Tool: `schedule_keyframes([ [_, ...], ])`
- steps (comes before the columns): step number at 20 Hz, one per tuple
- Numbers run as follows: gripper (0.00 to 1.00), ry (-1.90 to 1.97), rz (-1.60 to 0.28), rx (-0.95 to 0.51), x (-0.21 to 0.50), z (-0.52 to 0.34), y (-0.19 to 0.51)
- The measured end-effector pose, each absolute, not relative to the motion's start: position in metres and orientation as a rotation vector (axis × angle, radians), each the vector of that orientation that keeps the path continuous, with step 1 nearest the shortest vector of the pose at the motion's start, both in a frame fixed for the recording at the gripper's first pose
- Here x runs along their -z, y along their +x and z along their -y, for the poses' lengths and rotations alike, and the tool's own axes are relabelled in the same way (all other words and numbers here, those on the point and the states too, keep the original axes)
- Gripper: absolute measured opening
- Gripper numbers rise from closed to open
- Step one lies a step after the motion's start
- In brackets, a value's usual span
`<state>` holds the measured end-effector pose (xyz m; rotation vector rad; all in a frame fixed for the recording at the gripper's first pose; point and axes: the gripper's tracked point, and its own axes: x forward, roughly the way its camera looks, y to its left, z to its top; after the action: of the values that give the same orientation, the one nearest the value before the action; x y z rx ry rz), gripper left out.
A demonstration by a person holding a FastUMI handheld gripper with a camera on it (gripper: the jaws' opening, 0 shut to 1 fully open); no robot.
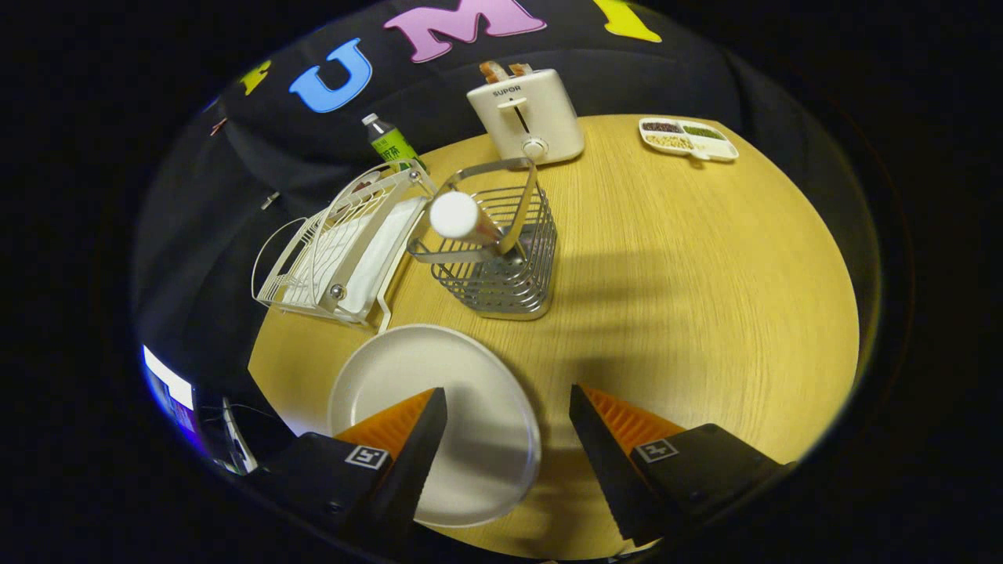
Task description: Take the plate from the dish rack, then take the spoon from the basket and place it into the plate.
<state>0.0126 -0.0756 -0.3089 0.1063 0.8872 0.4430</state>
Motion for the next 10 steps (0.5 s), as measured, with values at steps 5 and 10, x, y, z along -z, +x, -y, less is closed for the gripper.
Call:
schedule_keyframes([
  [5, 0.99, 0.091, -0.717, -0.418, 0.268, 0.081, 0.035],
  [10, 0.99, 0.095, -0.613, -0.403, 0.243, 0.080, 0.044],
])
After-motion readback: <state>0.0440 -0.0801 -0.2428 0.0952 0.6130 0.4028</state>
